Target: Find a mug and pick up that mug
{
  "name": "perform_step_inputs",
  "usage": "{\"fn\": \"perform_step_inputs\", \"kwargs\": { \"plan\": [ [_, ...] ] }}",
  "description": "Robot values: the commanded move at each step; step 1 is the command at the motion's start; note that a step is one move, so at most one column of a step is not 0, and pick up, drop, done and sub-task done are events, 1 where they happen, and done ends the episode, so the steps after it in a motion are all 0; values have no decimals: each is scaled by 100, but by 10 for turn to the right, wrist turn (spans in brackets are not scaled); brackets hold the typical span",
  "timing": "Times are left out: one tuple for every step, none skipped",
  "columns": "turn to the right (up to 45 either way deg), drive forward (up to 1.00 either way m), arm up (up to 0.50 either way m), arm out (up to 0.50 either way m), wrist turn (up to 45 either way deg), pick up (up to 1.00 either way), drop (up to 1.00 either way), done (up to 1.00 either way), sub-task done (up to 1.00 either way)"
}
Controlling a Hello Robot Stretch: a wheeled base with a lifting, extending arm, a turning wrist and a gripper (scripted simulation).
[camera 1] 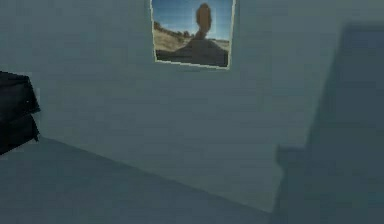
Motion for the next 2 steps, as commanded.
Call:
{"fn": "perform_step_inputs", "kwargs": {
  "plan": [
    [-450,0,0,0,0,0,0,0,0],
    [-390,0,0,0,0,0,0,0,0]
  ]
}}
